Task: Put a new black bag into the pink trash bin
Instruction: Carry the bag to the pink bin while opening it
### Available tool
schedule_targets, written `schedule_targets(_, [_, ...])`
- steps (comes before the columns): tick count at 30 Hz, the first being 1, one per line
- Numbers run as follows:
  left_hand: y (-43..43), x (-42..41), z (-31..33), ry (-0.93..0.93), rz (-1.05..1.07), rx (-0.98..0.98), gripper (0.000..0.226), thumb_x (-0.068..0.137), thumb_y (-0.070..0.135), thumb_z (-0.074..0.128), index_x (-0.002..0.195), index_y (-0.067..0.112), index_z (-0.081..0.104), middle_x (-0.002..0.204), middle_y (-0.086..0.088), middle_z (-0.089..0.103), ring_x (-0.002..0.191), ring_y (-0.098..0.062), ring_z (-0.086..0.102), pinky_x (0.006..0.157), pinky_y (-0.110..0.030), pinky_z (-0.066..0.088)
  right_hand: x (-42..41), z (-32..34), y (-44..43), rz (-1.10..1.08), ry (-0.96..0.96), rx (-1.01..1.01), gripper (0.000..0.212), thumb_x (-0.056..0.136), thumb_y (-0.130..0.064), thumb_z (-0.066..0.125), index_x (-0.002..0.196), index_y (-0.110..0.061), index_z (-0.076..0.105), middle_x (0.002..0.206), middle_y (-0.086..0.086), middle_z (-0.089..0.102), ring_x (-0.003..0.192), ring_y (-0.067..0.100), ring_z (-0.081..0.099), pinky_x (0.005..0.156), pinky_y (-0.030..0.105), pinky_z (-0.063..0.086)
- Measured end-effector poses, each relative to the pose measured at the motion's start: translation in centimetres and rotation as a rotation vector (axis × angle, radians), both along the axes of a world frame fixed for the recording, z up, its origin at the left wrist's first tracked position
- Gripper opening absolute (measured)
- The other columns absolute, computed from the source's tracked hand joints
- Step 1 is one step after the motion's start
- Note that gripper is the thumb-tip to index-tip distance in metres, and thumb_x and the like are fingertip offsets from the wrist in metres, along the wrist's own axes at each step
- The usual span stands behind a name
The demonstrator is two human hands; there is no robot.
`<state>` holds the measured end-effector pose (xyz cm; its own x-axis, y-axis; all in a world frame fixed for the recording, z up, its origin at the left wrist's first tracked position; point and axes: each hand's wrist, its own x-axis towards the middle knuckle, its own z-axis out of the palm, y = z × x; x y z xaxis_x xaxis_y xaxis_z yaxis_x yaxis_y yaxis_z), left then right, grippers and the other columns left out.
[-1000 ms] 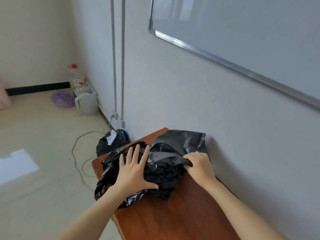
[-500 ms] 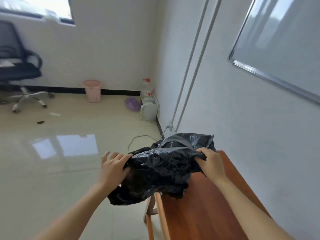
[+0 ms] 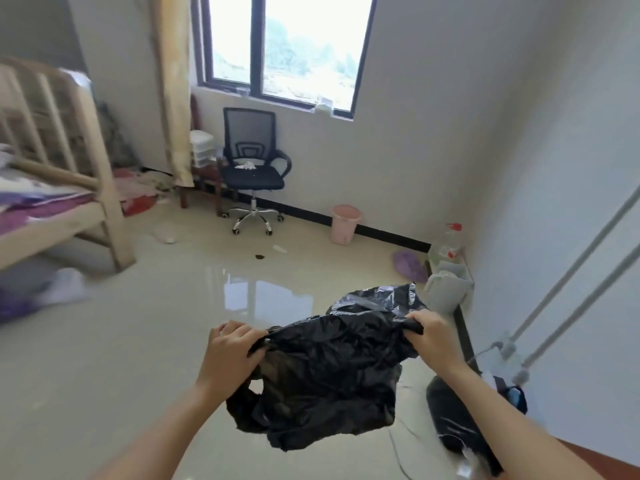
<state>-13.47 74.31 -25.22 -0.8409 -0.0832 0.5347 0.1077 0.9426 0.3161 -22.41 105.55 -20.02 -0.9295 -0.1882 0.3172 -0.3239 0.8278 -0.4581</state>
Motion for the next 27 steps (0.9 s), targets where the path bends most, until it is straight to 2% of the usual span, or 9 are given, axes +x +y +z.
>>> schedule_targets(4, [-7.1, -0.8, 0.4, -0.021, 0.024, 0.038, 0.013, 0.06, 0.023, 0.067, 0.069, 0.016, 0.073, 0.054, 0.005, 0.066, 0.062, -0.019, 0.065, 0.066, -0.025, 0.033, -2.9, -0.6, -7.8, 0.035, -0.031, 0.013, 0.002, 0.075, 0.003, 0.065, 0.077, 0.003, 0.065, 0.077, 0.018, 0.064, 0.076, 0.035, 0.058, 0.068, 0.039, 0.043])
schedule_targets(7, [-10.3, -1.9, -0.1, -0.053, -0.021, 0.113, 0.015, 0.057, 0.011, 0.081, 0.071, 0.013, 0.073, 0.056, 0.002, 0.068, 0.06, -0.02, 0.065, 0.061, -0.031, 0.049, -4.8, -1.6, -11.0, 0.025, -0.065, 0.023, 0.004, 0.075, 0.003, 0.064, 0.078, 0.005, 0.065, 0.081, 0.022, 0.065, 0.078, 0.036, 0.057, 0.066, 0.038, 0.041])
schedule_targets(9, [-11.6, -3.3, -0.5, -0.092, -0.048, 0.165, 0.022, 0.055, 0.004, 0.085, 0.072, 0.011, 0.073, 0.058, 0.0, 0.07, 0.06, -0.021, 0.065, 0.062, -0.035, 0.051, -6.5, -1.9, -12.4, 0.021, -0.1, 0.021, 0.006, 0.076, 0.001, 0.063, 0.081, 0.002, 0.065, 0.084, 0.021, 0.066, 0.081, 0.034, 0.057, 0.067, 0.038, 0.042])
schedule_targets(12, [-13.5, -6.3, -1.5, -0.13, -0.039, 0.264, 0.013, 0.068, 0.004, 0.078, 0.079, 0.009, 0.074, 0.07, -0.004, 0.073, 0.069, -0.023, 0.066, 0.067, -0.035, 0.048, -9.5, -2.1, -14.1, 0.029, -0.134, 0.001, 0.009, 0.077, 0.0, 0.062, 0.084, -0.002, 0.066, 0.084, 0.016, 0.066, 0.081, 0.031, 0.057, 0.068, 0.036, 0.042])
schedule_targets(15, [-15.6, -10.3, -1.8, -0.197, -0.005, 0.453, 0.011, 0.081, 0.011, 0.067, 0.091, 0.01, 0.072, 0.086, -0.004, 0.074, 0.082, -0.023, 0.065, 0.074, -0.032, 0.047, -12.8, -2.3, -15.6, 0.071, -0.17, -0.094, 0.015, 0.077, 0.0, 0.064, 0.089, -0.008, 0.067, 0.077, 0.005, 0.065, 0.074, 0.024, 0.059, 0.066, 0.031, 0.043])
schedule_targets(18, [-18.1, -15.8, -1.3, -0.216, 0.021, 0.628, 0.012, 0.085, 0.011, 0.062, 0.092, 0.012, 0.072, 0.085, 0.001, 0.072, 0.081, -0.015, 0.064, 0.072, -0.024, 0.043, -17.8, -2.3, -17.2, 0.122, -0.19, -0.178, 0.016, 0.077, -0.005, 0.068, 0.091, -0.013, 0.067, 0.076, 0.005, 0.068, 0.072, 0.02, 0.062, 0.065, 0.021, 0.045])
schedule_targets(22, [-21.7, -23.5, -0.1, -0.239, 0.069, 0.739, 0.014, 0.088, 0.01, 0.057, 0.093, 0.009, 0.071, 0.083, -0.004, 0.07, 0.083, -0.02, 0.063, 0.075, -0.029, 0.045, -25.5, -1.7, -20.4, 0.181, -0.224, -0.301, 0.022, 0.077, -0.004, 0.069, 0.081, -0.025, 0.064, 0.075, 0.004, 0.069, 0.07, 0.014, 0.063, 0.063, 0.006, 0.043])
schedule_targets(25, [-24.4, -28.4, 0.4, -0.232, 0.093, 0.75, 0.015, 0.089, 0.011, 0.057, 0.084, 0.018, 0.069, 0.079, 0.002, 0.07, 0.08, -0.014, 0.063, 0.068, -0.021, 0.043, -31.4, -1.9, -23.5, 0.2, -0.258, -0.304, 0.023, 0.078, -0.003, 0.068, 0.08, -0.026, 0.064, 0.079, 0.005, 0.07, 0.074, 0.016, 0.064, 0.065, 0.006, 0.043])
schedule_targets(27, [-26.1, -31.4, 0.6, -0.233, 0.116, 0.751, 0.015, 0.088, 0.011, 0.057, 0.083, 0.018, 0.069, 0.078, 0.003, 0.07, 0.079, -0.013, 0.063, 0.067, -0.021, 0.042, -35.5, -2.1, -25.5, 0.225, -0.275, -0.31, 0.018, 0.078, -0.003, 0.067, 0.082, -0.02, 0.066, 0.081, 0.006, 0.07, 0.077, 0.019, 0.064, 0.069, 0.013, 0.044])
